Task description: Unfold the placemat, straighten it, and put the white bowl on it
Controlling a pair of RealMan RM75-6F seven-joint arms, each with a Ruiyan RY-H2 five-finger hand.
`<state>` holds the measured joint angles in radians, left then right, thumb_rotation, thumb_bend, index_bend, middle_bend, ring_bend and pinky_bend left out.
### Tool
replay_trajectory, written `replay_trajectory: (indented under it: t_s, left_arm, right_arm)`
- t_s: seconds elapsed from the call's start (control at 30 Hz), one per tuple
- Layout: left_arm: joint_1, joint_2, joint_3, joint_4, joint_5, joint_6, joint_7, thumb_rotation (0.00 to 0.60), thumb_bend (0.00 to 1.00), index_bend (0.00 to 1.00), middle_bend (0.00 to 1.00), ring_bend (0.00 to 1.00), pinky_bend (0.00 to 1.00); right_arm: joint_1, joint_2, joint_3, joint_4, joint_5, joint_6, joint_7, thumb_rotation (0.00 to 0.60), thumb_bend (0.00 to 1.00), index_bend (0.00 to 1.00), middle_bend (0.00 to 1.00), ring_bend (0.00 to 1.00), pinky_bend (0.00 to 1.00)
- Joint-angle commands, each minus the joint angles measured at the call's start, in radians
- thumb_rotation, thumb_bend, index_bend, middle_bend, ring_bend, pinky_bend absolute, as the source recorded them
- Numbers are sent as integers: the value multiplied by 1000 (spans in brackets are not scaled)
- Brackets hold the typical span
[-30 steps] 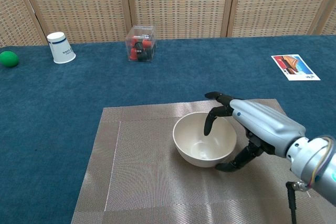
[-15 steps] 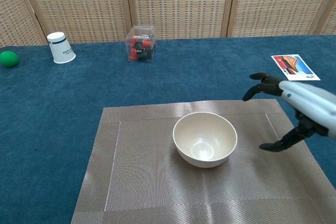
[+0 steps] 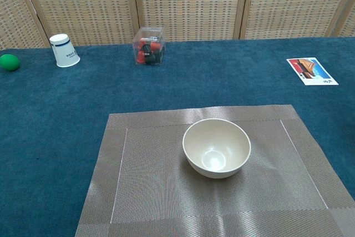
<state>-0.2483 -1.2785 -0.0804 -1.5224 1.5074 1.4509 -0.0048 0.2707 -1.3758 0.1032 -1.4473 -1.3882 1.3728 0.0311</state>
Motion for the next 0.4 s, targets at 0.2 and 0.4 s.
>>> replay_trajectory:
  t_s: [0.2, 0.4]
  left_arm:
    - [31, -18, 20, 30, -39, -3, 91, 600, 8, 40, 0, 0, 0]
    - [42, -41, 30, 67, -60, -20, 121, 600, 8, 38, 0, 0, 0]
  right_arm:
    - [-53, 47, -9, 162, 31, -9, 88, 600, 198, 86, 0, 0, 0]
    - [-73, 60, 0, 194, 32, 9, 123, 600, 198, 86, 0, 0, 0]
